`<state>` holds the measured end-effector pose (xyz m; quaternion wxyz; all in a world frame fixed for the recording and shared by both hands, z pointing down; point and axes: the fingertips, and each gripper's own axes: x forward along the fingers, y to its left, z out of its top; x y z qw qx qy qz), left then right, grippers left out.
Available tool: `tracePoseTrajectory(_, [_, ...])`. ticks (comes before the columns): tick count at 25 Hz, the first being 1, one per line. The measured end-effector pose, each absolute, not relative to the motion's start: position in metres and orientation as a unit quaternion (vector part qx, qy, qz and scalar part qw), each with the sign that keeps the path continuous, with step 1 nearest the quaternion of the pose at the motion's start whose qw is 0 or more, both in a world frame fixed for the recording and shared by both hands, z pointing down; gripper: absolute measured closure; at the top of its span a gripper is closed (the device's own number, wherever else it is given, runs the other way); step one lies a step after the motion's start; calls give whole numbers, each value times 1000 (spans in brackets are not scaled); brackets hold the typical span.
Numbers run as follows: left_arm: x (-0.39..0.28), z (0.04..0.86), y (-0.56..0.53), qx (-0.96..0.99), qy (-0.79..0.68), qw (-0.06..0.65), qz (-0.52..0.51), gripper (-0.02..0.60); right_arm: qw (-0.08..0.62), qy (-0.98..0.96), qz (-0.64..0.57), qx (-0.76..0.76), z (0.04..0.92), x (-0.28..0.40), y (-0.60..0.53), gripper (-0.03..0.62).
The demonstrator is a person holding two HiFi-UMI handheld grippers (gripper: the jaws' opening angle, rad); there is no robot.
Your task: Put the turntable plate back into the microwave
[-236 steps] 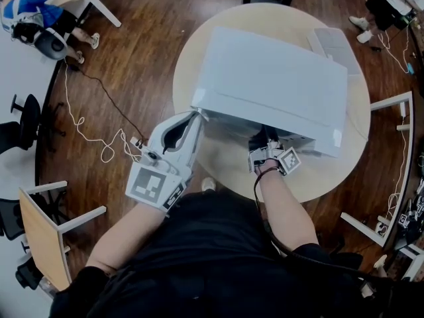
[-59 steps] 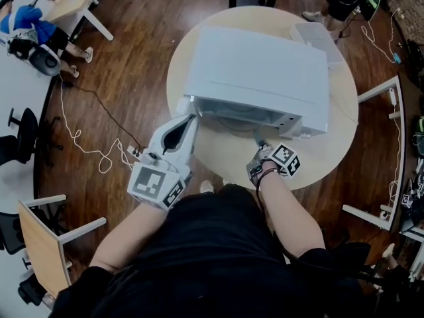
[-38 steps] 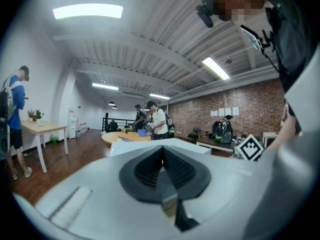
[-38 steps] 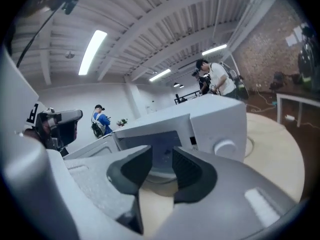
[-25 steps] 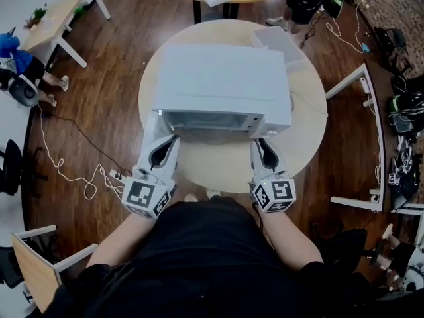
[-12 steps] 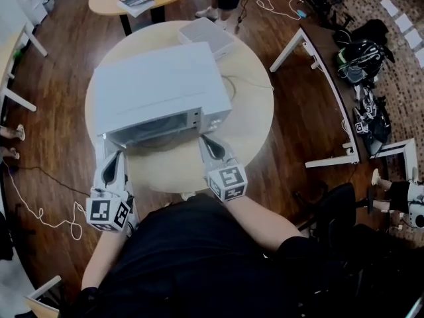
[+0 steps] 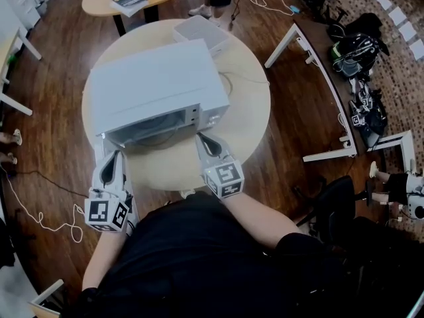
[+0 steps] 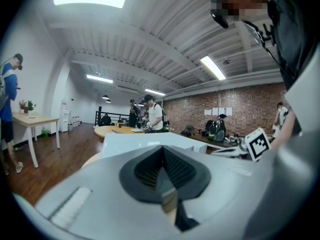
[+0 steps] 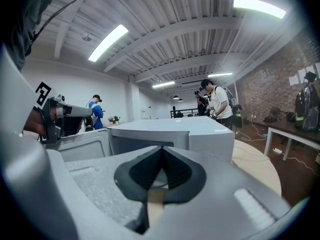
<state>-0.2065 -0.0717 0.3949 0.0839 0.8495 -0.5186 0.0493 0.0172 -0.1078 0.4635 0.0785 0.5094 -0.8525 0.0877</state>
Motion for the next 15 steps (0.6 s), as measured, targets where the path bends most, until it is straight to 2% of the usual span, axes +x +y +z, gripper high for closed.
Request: tracePoseTrajectory(15, [-205,392,-68,854,-512,83,38,578,77,-846,85,520,459,23,-101,592])
